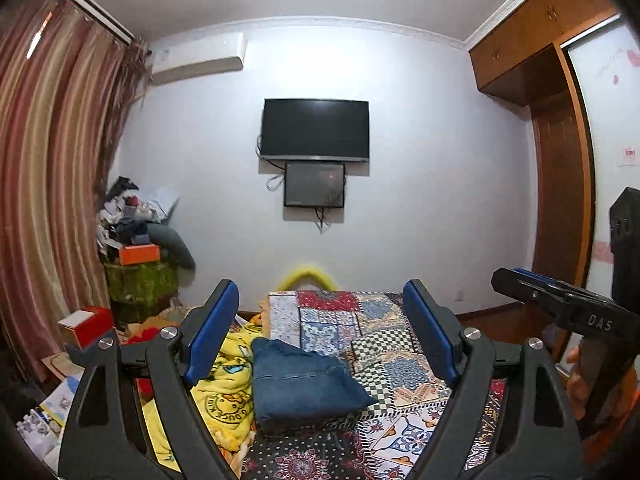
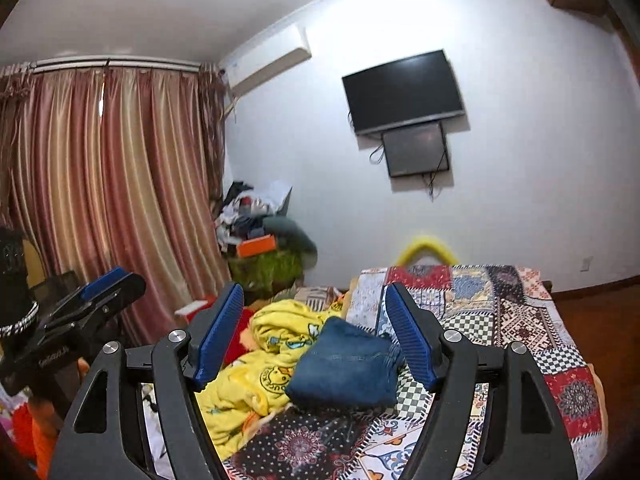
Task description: Fold large clothes
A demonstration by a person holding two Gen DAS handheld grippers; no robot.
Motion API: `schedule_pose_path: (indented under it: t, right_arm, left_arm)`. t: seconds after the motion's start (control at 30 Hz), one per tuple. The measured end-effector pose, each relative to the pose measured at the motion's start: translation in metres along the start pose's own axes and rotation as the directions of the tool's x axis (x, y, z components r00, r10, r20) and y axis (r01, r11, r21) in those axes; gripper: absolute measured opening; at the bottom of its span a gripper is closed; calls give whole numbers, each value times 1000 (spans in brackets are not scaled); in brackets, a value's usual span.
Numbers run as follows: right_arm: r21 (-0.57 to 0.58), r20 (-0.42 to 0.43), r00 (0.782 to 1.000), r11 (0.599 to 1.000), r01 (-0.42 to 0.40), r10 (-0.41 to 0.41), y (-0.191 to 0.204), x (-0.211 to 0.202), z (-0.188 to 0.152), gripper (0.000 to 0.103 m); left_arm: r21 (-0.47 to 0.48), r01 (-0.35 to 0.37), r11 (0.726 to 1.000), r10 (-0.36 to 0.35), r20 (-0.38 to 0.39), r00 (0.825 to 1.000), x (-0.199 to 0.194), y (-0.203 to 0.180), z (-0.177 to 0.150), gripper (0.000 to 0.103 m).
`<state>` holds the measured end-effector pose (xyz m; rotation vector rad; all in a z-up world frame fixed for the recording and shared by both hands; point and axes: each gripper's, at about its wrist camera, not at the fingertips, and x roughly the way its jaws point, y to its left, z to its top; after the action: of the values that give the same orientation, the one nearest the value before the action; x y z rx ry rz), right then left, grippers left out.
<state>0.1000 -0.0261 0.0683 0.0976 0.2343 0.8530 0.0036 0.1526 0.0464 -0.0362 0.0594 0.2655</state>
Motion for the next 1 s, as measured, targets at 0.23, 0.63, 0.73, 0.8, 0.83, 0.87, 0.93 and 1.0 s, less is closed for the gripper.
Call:
schedule_pose_path:
  t: [0.23,0.63,0.73,0.8,0.83,0.87,0.93,1.0]
  right_arm:
    - [0,23,996,997,81,-81,1,-1,-10,84]
    - [-14,19,989,989,146,-146,-1,-8,-12,103]
    - [-15,11,989,989,147,-146,-2,-8,-13,103]
    - [-17,7,989,989,149,-149,-3,-8,-15,103]
    - [-17,5,989,989,149,-149,-3,-8,-15,103]
    - [-18,3,989,989,148,-148,-4,-8,-15,103]
    - [-18,0,989,989,150,-150,-4,-8,-15,103]
    - [-17,-5,989,989,147,-147,-4,-9,-14,103]
  left_arm:
    - [-28,-40,999,40,14,999,-11,0,-9,102]
    - [-47,-45,998,43,-39,998,-6,-3,-25,102]
    - [-46,-47,998,45,-38,998,-6,-2,-25,102]
    - [-43,-50,998,48,-37,998,-6,-3,-25,102]
    - [-42,-51,998,49,-38,998,-5,-4,-26,102]
    - [-43,-52,998,50,-38,998,-5,-3,-27,102]
    - [-45,-49,998,47,-39,998,-4,-2,-27,102]
    - [-45,-49,998,47,-43,998,-3,-3,-28,102]
